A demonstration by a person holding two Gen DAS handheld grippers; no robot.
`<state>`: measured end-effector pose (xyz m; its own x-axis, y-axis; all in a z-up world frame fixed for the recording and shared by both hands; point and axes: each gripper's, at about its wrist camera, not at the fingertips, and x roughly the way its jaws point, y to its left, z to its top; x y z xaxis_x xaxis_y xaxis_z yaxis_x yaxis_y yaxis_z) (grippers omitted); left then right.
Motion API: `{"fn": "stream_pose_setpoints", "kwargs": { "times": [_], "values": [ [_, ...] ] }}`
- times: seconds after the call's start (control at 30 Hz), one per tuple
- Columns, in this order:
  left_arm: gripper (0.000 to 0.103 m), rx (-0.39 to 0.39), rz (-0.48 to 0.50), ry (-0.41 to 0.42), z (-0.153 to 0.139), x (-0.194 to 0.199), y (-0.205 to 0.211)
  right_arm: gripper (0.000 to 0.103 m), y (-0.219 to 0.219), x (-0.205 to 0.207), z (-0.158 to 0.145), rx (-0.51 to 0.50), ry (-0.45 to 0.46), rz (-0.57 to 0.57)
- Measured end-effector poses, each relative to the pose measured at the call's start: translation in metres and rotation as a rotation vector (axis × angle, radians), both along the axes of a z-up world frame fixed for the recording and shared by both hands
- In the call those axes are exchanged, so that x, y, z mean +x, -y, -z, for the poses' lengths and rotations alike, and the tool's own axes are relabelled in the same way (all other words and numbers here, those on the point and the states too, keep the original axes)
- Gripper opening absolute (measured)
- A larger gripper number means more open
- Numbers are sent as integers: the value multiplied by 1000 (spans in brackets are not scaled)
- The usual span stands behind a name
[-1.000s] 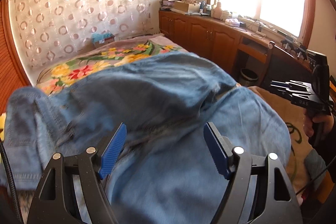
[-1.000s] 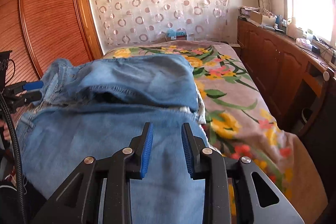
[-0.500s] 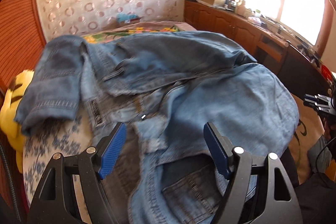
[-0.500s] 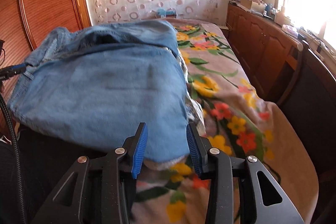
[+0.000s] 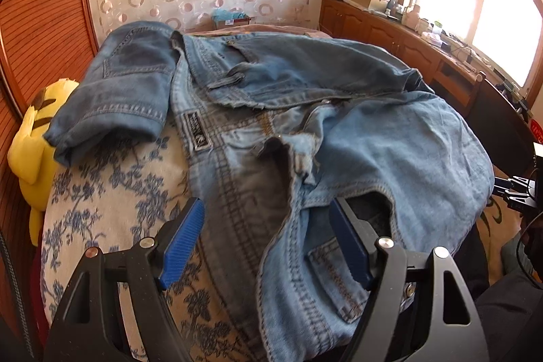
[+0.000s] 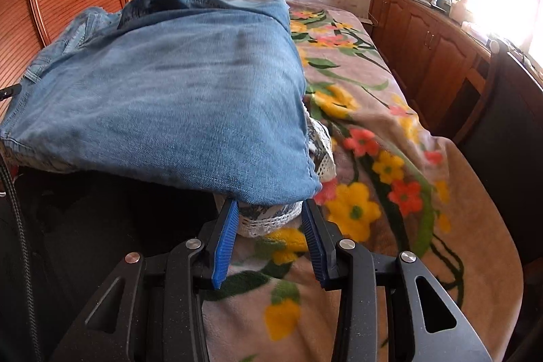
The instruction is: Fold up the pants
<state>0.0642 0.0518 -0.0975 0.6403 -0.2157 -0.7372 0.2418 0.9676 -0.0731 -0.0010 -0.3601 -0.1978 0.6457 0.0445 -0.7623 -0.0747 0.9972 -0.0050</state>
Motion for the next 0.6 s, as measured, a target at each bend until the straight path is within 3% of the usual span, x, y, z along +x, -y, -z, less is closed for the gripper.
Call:
{"fn": "stream_pose_setpoints", "kwargs": {
  "times": [0.2, 0.4, 0.6],
  "values": [
    [77, -10, -24, -25, 9, -14, -14, 40, -3, 5, 0, -13, 32, 25],
    [77, -22, -27, -56, 18, -27, -22, 12, -7, -3, -1, -17, 67, -10],
    [76, -52, -27, -78, 24, -38, -30, 4, -7, -11, -17, -16, 141, -5]
  ]
}}
